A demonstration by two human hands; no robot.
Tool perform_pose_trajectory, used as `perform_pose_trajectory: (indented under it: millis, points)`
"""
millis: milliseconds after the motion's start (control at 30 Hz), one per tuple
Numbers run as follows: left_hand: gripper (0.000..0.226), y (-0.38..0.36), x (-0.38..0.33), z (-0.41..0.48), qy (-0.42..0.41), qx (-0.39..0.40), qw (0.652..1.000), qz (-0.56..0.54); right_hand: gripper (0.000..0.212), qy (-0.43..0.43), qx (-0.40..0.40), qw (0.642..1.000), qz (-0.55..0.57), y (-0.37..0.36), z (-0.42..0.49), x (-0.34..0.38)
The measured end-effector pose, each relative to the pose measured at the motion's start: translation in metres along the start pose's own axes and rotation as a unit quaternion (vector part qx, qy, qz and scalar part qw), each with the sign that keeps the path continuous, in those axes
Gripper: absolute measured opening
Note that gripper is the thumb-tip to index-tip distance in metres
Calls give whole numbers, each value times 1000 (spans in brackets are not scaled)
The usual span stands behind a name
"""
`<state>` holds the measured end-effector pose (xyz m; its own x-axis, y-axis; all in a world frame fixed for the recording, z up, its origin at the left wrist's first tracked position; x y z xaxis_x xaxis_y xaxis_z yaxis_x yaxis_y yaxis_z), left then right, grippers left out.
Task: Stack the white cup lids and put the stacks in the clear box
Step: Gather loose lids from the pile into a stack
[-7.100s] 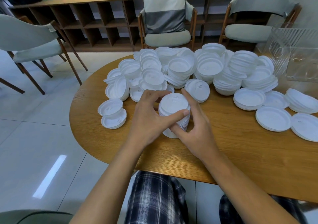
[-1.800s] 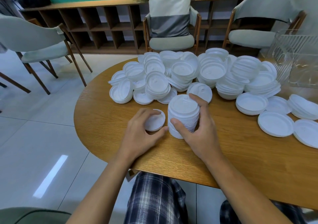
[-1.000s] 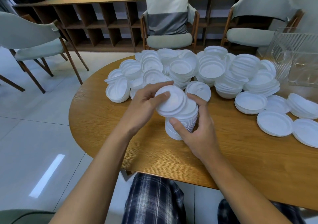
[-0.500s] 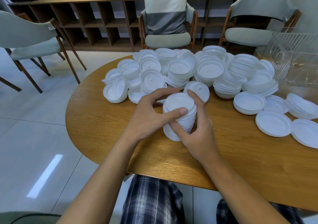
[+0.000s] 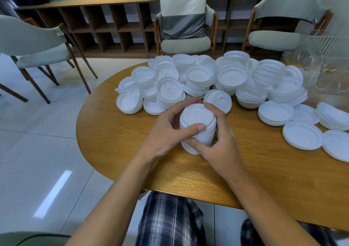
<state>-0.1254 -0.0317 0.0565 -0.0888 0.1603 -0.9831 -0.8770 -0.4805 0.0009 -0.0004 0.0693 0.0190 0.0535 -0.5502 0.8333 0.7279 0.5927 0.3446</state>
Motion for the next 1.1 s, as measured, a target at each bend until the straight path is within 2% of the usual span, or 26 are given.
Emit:
perform_pose_trajectory:
  millis: [400, 667, 733, 800, 867, 933, 1000, 1100]
  points:
    - [54, -6, 4, -4, 3, -11, 999, 32, 97, -2, 48, 997, -52, 5, 1, -4]
    - [54, -45, 8, 7, -18, 25, 998, 46, 92, -12, 3, 997, -73, 55, -6, -13]
    - [47, -49, 11, 15, -27, 7, 998, 51, 92, -17, -14, 996, -83, 74, -8, -18]
    - [40, -49, 19, 25, -39, -46, 996, 62, 92, -25, -25, 995, -92, 91, -9, -24]
    - [32, -47, 28, 35, -58, -110, 986, 113, 91, -29, -32, 994, -97, 103, -11, -28]
    - [38, -49, 38, 45, -100, -145, 962, 208, 90, -32, -36, 994, -95, 110, -12, -31]
    - [48, -53, 46, 57, -137, -138, 937, 290, 90, -29, -39, 995, -91, 111, -13, -33]
    - [66, -60, 57, 73, -148, -108, 923, 340, 91, -23, -39, 995, -90, 110, -12, -36]
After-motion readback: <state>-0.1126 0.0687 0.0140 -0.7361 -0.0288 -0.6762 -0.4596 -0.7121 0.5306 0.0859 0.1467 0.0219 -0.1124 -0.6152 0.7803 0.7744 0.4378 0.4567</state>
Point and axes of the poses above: each hand's wrist, its own z-axis towards the middle knuckle, its own y-axis out of the back of the hand, x = y × z, the point moved 3 cm from there along z, towards the middle knuckle, and after that the axes turned 7 degrees about -z, right-handed, at the moved point
